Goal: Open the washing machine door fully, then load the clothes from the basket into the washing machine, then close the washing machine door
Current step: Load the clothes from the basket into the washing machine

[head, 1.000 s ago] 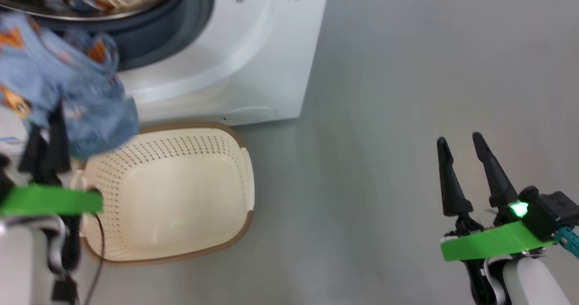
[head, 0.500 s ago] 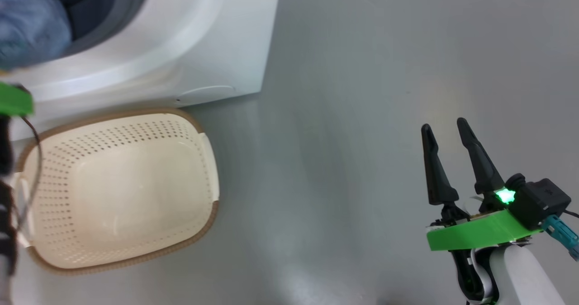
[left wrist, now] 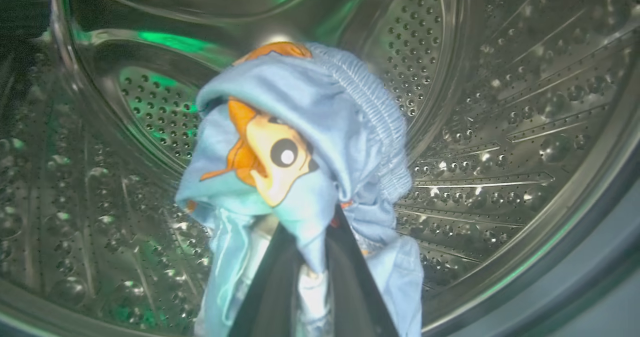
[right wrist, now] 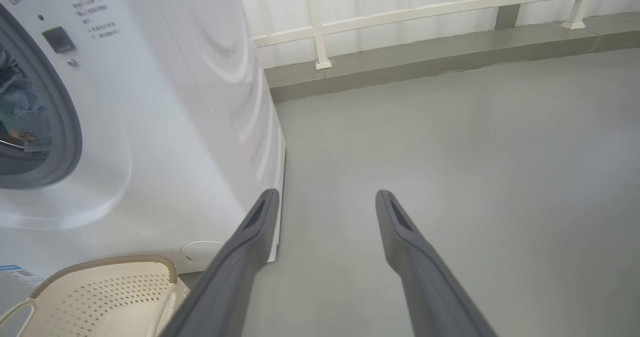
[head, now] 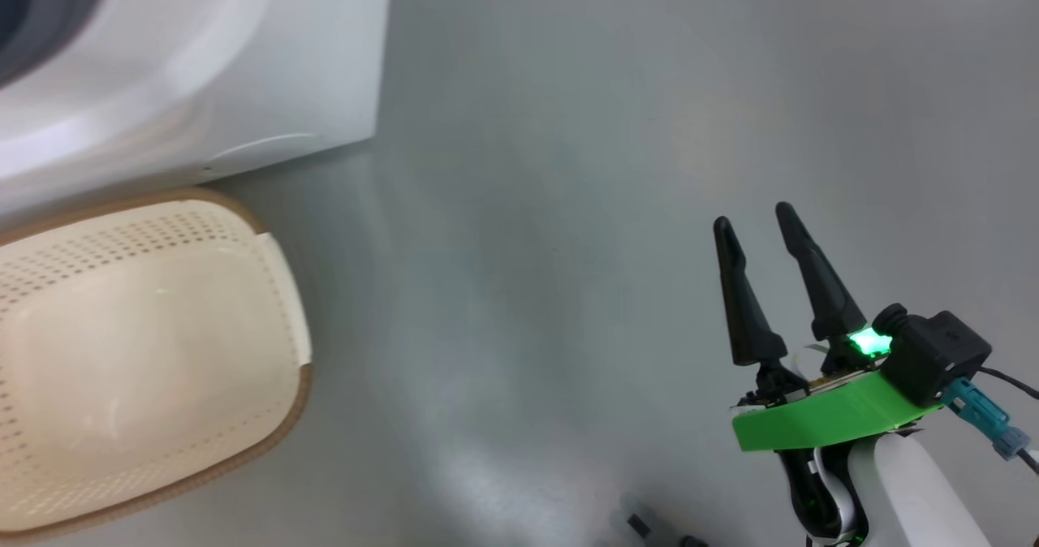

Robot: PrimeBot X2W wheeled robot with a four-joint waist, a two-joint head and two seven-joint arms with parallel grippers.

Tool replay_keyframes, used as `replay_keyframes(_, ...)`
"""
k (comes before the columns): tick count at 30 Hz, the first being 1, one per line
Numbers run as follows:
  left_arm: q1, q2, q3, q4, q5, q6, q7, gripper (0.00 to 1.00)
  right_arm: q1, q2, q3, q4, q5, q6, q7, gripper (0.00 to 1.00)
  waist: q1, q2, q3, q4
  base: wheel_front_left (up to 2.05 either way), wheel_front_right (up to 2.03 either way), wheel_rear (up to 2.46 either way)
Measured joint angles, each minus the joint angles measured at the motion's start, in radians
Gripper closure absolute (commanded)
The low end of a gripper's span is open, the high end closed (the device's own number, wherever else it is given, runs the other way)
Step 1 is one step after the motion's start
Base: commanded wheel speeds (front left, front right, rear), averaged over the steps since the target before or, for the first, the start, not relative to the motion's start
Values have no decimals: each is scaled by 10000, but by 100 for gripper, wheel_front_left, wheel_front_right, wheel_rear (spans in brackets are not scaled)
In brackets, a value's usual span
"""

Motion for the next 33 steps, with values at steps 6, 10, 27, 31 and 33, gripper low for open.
replay_keyframes(6,-9,334,94,-180,543,71,0,0,24,10,201,6,19,0,0,0,-1,0,96,-558,0,0,0)
replay_keyframes(10,-9,326,261,-211,777,192,0,0,29,10,180,-2,19,0,0,0,-1,0,129,-755,0,0,0)
replay_keyframes(27,445,-683,1177,-596,771,144,-2,0,17,15,113,-15,19,0,0,0,-1,0,-135,-105,0,0,0)
replay_keyframes(31,1024,-1116,1595,-970,702,146,-2,0,10,13,-19,-8,-31,0,0,0,-1,0,-310,55,0,0,0)
replay_keyframes(33,1337,-1308,1689,-1133,709,128,-2,0,4,15,-117,-10,-77,0,0,0,-1,0,-424,139,0,0,0)
